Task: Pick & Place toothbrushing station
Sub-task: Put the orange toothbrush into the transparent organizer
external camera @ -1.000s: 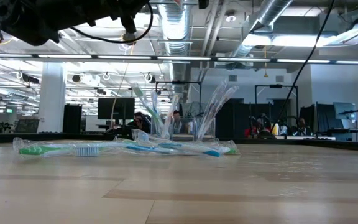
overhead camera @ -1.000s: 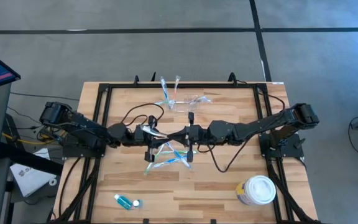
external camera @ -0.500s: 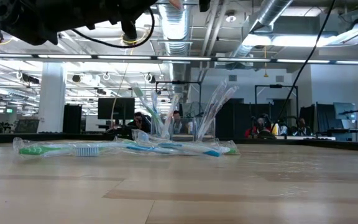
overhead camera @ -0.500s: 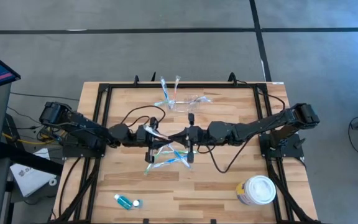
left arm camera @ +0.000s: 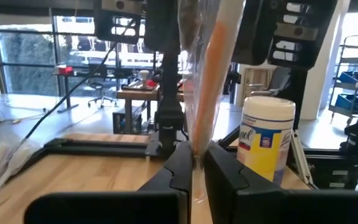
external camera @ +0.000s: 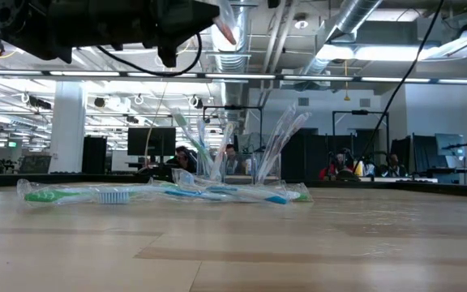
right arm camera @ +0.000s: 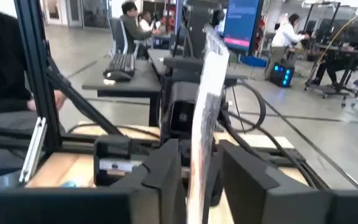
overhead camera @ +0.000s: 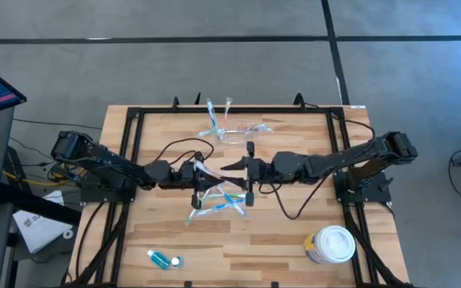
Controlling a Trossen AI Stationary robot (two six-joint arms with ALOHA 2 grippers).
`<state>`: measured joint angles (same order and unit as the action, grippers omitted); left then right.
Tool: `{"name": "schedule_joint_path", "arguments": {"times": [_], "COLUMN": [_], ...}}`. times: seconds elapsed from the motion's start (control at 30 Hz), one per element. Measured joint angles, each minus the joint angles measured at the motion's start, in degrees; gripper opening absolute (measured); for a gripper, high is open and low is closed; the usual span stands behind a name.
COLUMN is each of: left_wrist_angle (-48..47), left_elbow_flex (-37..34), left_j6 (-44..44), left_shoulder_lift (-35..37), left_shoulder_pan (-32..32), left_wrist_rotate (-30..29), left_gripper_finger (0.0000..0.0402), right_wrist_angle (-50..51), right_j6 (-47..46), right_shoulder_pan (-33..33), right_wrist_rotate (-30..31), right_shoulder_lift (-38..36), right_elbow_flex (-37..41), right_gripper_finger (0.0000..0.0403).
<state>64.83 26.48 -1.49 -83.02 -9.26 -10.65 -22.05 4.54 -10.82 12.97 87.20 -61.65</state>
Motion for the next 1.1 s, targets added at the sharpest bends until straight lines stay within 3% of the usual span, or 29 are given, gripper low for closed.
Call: {"name": "schedule_joint_path", "arguments": {"times": [0.33,1.1], "left_wrist_angle": [-4.43,-5.74], "left_elbow_flex": [0.0,0.0], "left_j6": [-1.94,-1.88], "left_shoulder_lift": [0.0,0.0], "left_shoulder_pan": [0.0,0.0], "left_wrist_rotate": [-2.5,-4.4], "left_gripper_finger": [0.0011,0.0011], "right_wrist_angle": [1.36,2.61], "right_j6": [-3.06,-5.1], "right_shoulder_pan": [2.07,3.46], "right_wrist_rotate": [-0.7,-1.11], "right_shoulder_lift": [0.2,0.24], "right_elbow_flex": [0.0,0.0], "right_gripper_finger": [0.017,0.0165]}}
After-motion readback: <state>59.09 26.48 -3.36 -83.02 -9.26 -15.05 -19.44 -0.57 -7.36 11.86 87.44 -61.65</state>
